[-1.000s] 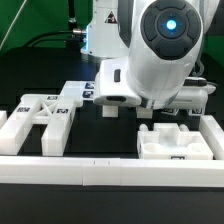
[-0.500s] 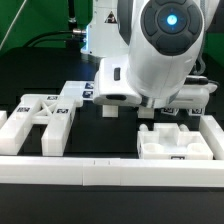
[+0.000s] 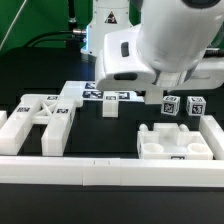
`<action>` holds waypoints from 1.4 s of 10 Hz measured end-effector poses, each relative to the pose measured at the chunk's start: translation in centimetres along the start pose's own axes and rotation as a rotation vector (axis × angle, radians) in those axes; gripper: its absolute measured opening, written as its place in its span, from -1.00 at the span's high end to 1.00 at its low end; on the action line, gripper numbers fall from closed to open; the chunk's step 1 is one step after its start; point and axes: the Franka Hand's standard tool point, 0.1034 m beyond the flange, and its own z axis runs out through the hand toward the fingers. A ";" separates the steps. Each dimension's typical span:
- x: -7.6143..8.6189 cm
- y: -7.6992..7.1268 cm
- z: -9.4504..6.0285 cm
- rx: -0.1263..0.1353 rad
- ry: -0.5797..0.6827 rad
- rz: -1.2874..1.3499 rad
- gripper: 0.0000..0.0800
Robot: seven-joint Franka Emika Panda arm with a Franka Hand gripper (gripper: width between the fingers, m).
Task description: Assemble chair
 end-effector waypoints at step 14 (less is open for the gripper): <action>1.2 0.6 -5.3 0.028 0.160 0.005 0.28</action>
Offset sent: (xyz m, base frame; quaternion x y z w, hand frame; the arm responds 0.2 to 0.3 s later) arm 0.0000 0.0000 0.0000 0.0000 0.0000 0.0000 1.0000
